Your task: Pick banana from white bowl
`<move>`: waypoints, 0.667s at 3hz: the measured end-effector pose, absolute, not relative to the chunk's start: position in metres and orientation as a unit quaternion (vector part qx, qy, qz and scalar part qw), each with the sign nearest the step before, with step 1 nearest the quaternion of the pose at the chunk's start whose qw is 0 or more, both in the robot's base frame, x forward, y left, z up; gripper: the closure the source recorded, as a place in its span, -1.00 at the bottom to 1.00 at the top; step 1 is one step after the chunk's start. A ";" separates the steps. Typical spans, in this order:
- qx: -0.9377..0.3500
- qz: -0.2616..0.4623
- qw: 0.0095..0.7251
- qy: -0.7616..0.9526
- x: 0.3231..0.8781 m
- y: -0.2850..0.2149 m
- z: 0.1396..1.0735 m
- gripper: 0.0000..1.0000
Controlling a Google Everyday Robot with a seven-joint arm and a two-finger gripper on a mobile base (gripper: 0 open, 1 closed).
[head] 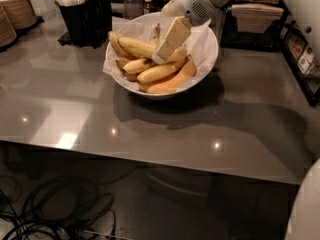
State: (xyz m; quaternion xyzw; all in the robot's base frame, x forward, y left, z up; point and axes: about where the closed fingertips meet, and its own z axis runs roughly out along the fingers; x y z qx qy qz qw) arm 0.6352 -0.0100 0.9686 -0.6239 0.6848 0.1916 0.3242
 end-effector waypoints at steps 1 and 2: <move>-0.630 0.206 0.312 0.681 0.650 0.011 0.946 -1.00; -0.628 0.213 0.285 0.691 0.655 0.015 0.915 -1.00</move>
Offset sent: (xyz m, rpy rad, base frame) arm 0.0250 0.0263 -0.0873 -0.0581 0.1465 0.0192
